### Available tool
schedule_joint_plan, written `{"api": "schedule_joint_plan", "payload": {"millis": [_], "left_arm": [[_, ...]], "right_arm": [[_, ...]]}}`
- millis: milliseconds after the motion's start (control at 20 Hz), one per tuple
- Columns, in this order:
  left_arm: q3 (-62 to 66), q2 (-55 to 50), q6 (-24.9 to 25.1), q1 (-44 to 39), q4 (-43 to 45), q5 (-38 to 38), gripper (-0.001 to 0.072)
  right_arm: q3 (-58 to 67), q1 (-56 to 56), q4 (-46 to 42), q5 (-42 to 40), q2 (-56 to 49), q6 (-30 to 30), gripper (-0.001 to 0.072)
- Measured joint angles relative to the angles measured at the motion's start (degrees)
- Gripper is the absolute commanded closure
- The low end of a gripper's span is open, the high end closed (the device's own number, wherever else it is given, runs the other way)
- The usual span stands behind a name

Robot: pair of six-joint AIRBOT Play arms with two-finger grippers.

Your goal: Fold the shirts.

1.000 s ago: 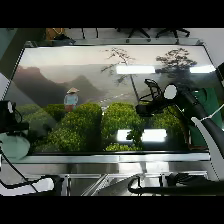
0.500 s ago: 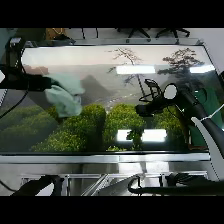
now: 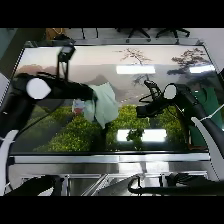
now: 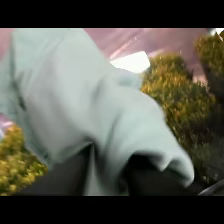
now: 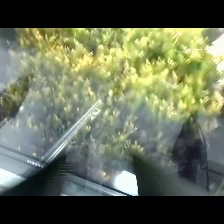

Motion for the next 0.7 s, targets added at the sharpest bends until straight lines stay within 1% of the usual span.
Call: {"api": "schedule_joint_plan", "payload": {"millis": [50, 100, 250, 350, 450, 600, 700], "left_arm": [[-0.9, -1.8, -0.2, -0.6, -0.6, 0.2, 0.0031], [-1.2, -3.7, -0.2, -0.9, -1.0, 0.1, 0.0048], [1.4, -7.3, 1.5, 0.2, -1.5, -4.2, 0.0049], [3.8, -7.6, 3.4, 3.1, -1.6, -7.5, 0.0049], [3.5, -6.5, 4.6, 7.2, -1.6, -8.8, 0.0049], [-2.5, -4.5, 6.1, 15.0, -3.3, -6.3, 0.0049], [-8.2, -4.5, 8.4, 19.7, -8.3, -2.3, 0.0049]], "right_arm": [[0.0, 0.0, 0.0, 0.0, 0.0, 0.0, 0.0208], [0.2, -0.1, 0.0, 0.0, 0.0, -0.1, 0.0208], [1.6, -1.0, 0.2, -0.1, 0.0, -0.3, 0.0208], [2.3, -1.9, 0.2, -0.2, 0.0, -0.4, 0.0208], [2.5, -2.5, 0.2, -0.3, -0.6, -0.5, 0.0208], [2.6, -2.5, 2.2, -3.5, -2.8, -2.8, 0.0208], [2.6, -2.4, 5.1, -7.9, -5.2, -4.8, 0.0208]]}}
